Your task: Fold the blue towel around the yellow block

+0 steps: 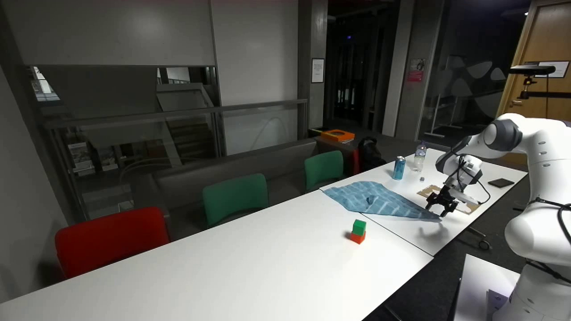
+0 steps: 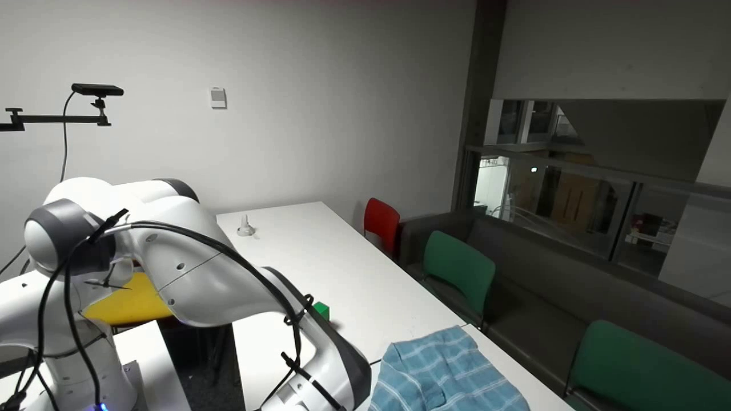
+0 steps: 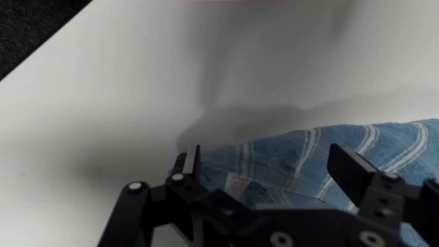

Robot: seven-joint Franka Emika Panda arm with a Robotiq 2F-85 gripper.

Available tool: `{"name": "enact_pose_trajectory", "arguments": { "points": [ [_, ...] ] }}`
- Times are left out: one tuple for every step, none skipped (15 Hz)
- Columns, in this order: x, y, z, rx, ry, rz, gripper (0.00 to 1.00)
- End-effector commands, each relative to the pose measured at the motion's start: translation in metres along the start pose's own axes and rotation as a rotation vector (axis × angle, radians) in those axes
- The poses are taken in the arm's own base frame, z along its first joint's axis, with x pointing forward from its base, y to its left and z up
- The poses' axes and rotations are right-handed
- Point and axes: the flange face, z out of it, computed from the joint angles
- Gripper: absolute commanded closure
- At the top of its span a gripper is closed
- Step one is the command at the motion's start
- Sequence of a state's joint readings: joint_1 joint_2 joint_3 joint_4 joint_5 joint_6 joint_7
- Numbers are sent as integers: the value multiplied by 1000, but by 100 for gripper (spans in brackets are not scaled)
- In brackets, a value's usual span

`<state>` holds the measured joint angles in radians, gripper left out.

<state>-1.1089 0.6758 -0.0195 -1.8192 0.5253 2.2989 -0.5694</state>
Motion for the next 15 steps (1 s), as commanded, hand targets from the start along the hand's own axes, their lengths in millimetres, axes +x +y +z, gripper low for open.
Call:
{"name": "enact_pose_trajectory", "arguments": {
  "points": [
    [-10,5,0,31,21,-14,0],
    [-9,4,2,36,18,-16,0],
    [-9,4,2,40,18,-20,0],
    [-9,2,3,46,19,-25,0],
    [-8,0,4,48,20,-33,0],
    [-8,-2,4,51,21,-40,0],
    [-8,-4,5,53,23,-45,0],
    [-7,-6,5,57,24,-51,0],
    [-6,-7,6,59,25,-56,0],
    [-6,-8,6,61,26,-59,0],
    [-6,-9,7,65,27,-60,0],
    [-5,-9,7,69,28,-60,0],
    [-5,-9,7,72,29,-58,0],
    [-5,-9,8,74,30,-56,0],
    [-4,-9,8,76,31,-56,3]
  ]
}}
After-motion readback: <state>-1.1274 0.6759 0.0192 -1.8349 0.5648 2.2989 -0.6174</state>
